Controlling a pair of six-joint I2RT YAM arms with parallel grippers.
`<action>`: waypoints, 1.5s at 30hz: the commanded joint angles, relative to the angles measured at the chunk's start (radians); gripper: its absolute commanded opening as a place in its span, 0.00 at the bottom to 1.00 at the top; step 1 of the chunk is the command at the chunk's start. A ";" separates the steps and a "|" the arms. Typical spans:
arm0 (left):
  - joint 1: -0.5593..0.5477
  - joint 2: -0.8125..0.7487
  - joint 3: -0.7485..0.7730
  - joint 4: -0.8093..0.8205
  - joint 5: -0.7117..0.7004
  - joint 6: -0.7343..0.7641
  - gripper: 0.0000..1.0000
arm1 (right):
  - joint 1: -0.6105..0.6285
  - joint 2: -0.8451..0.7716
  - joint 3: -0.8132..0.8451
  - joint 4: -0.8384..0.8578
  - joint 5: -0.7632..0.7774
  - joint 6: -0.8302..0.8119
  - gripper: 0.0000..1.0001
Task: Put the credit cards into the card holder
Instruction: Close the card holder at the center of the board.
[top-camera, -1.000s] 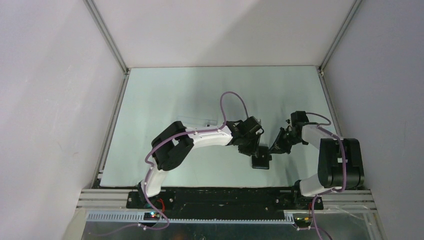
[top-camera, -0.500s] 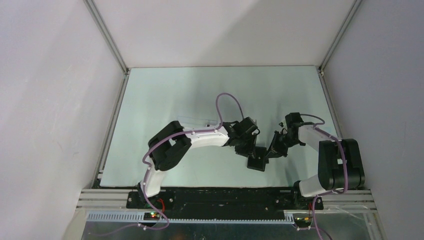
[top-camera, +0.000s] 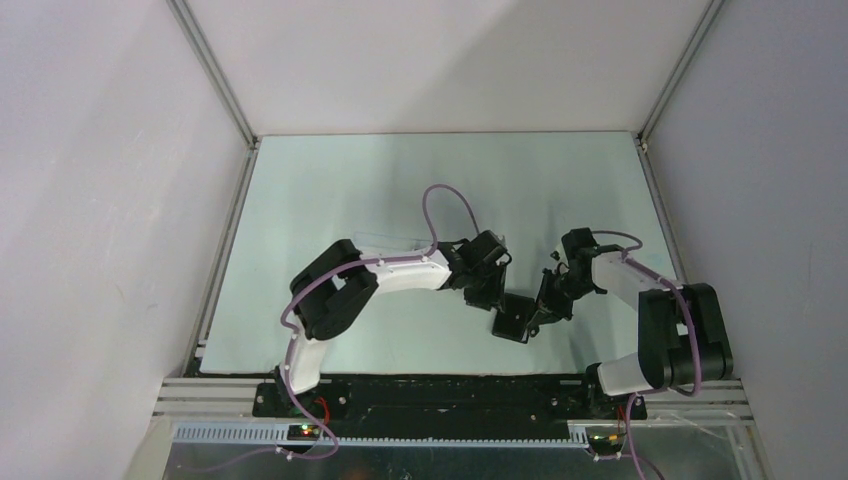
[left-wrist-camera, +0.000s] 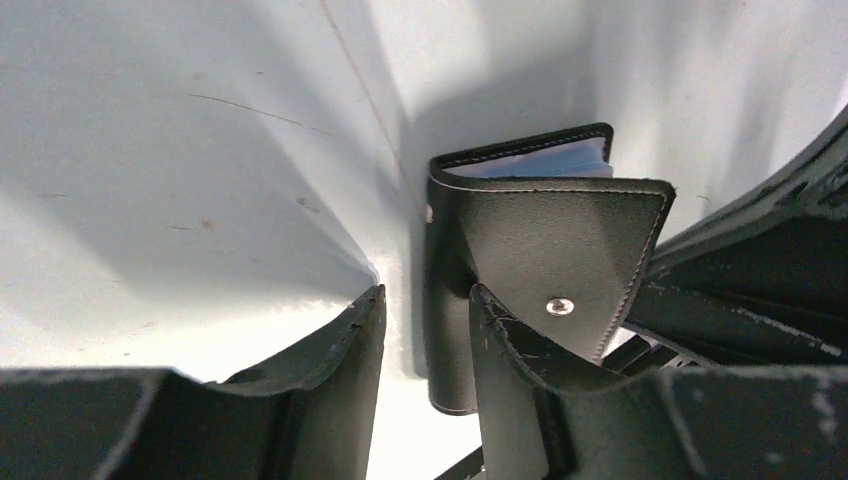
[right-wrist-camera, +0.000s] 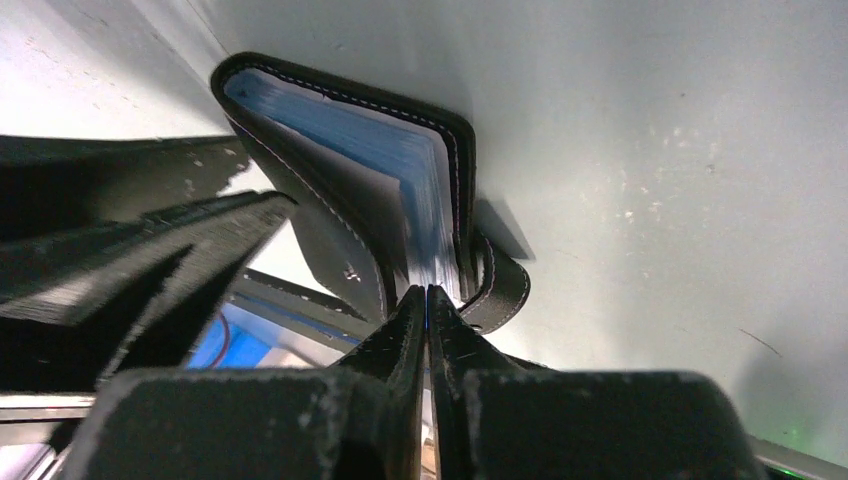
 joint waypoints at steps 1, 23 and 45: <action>0.036 0.001 -0.044 -0.073 -0.084 0.027 0.43 | 0.034 -0.025 -0.005 -0.045 0.041 0.020 0.06; -0.013 -0.103 0.015 -0.084 -0.097 0.097 0.44 | -0.045 -0.184 0.097 -0.047 0.039 0.002 0.09; -0.026 -0.158 0.037 -0.037 -0.021 0.055 0.45 | 0.045 0.114 0.092 0.013 0.202 0.003 0.08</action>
